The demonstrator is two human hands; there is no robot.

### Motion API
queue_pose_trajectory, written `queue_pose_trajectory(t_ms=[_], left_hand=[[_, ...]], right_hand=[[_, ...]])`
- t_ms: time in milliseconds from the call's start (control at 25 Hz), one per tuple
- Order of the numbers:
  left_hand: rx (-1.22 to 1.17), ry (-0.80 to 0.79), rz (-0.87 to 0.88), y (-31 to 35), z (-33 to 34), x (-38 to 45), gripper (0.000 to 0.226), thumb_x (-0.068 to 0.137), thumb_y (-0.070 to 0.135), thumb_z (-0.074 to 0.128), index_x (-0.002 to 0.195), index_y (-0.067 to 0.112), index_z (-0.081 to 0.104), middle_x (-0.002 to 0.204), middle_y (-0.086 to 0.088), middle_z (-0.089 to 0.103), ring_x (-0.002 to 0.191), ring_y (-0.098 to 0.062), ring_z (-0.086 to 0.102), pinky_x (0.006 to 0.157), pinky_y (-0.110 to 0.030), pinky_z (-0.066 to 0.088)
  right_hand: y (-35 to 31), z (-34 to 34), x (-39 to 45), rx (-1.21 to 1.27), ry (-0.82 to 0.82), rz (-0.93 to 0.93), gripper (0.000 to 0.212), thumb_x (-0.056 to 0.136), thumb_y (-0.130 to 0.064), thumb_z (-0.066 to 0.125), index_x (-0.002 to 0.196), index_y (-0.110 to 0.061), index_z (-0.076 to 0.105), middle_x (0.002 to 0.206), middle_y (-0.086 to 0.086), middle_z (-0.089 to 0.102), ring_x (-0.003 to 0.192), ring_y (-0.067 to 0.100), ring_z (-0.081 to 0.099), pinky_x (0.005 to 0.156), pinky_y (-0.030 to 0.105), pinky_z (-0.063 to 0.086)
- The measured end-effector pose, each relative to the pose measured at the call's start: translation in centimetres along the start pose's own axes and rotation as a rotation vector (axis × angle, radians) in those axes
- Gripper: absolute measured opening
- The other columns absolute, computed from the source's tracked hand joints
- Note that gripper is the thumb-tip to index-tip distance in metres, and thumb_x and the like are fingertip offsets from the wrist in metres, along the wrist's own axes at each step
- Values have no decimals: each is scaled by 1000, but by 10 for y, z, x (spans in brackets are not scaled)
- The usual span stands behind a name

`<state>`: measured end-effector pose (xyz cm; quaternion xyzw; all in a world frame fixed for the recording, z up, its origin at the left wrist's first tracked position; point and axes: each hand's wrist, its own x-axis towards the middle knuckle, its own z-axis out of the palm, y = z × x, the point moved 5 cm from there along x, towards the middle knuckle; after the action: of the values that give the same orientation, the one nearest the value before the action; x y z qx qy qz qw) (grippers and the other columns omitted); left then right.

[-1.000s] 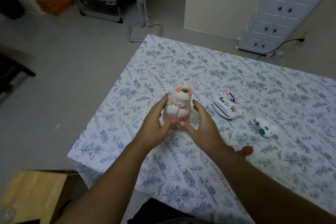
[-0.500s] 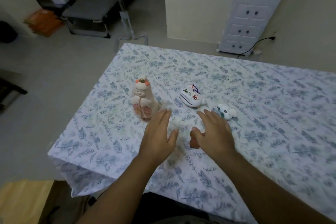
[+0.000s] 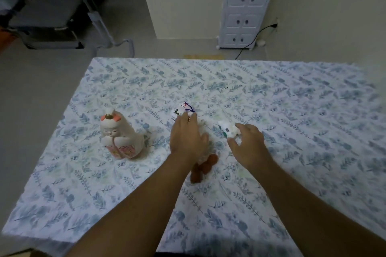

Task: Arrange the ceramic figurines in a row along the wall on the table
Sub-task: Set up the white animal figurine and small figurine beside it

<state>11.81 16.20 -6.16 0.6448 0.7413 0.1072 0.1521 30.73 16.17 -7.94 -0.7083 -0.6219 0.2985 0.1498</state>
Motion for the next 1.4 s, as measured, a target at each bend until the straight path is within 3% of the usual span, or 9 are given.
queue_pose_trajectory(t_ms=[240, 360, 480, 640, 760, 960, 1160, 1280, 1400], left_hand=[[129, -124, -126, -27, 35, 69, 99, 86, 69, 53, 157, 11, 15, 163, -25, 6, 149, -44, 3, 121, -50, 8], [45, -108, -184, -43, 42, 75, 88, 93, 62, 48, 157, 8, 19, 161, -29, 9, 148, -45, 6, 121, -51, 8], [-175, -26, -273, -53, 38, 76, 67, 100, 43, 48, 154, 9, 29, 158, -30, 19, 146, -44, 14, 119, -52, 17], [-358, -83, -390, -58, 30, 79, 90, 80, 47, 76, 151, 15, 30, 148, -20, 31, 136, -37, 34, 104, -46, 43], [-460, -56, -418, -60, 22, 75, 100, 63, 45, 92, 140, 9, 40, 135, -15, 34, 122, -29, 47, 95, -33, 49], [-580, 34, -367, -59, 17, 40, 75, 75, 31, 87, 134, 11, 46, 128, -7, 32, 111, -16, 43, 88, -19, 39], [-626, 11, -217, -58, 13, 6, 53, 78, 21, 78, 122, 19, 48, 109, 2, 59, 90, -12, 61, 66, -21, 48], [-527, 14, -109, -59, 11, -5, 35, 77, 20, 76, 108, 21, 60, 93, 8, 64, 80, -9, 61, 59, -17, 40], [-547, 20, -197, -64, 10, -15, 34, 75, 28, 80, 102, 24, 60, 88, 12, 64, 77, -5, 61, 57, -17, 43]], right_hand=[[10, 23, 51, 20, -33, 180, 69, 87, -38, 69, 147, -16, 41, 139, 18, 42, 128, 35, 41, 102, 46, 42], [14, 35, 56, 40, -40, 204, 69, 84, -38, 75, 143, -14, 47, 134, 19, 44, 123, 34, 45, 94, 36, 42], [10, 41, 55, 105, 6, 175, 63, 79, -32, 81, 134, -15, 56, 127, 15, 46, 116, 31, 49, 91, 36, 49], [1, 47, 52, 126, 3, 108, 62, 77, -23, 83, 133, -18, 56, 126, 8, 48, 115, 24, 48, 89, 36, 50], [-5, 46, 49, 116, 9, 70, 61, 81, -15, 79, 137, -17, 55, 127, 8, 42, 114, 23, 48, 94, 37, 52], [-10, 47, 42, 75, -51, 2, 61, 88, 1, 62, 145, -10, 46, 131, 10, 38, 107, 14, 42, 90, 21, 42], [-15, 55, 29, 34, -68, -140, 67, 82, 13, 61, 144, -11, 49, 139, 11, 53, 130, 25, 48, 108, 31, 41], [-19, 58, 24, 39, -56, -207, 68, 80, 16, 62, 142, -12, 52, 130, 13, 64, 121, 28, 58, 103, 39, 50], [-22, 53, 22, 62, -27, -196, 58, 85, 9, 65, 139, -8, 55, 126, 15, 67, 117, 27, 63, 99, 30, 49]])
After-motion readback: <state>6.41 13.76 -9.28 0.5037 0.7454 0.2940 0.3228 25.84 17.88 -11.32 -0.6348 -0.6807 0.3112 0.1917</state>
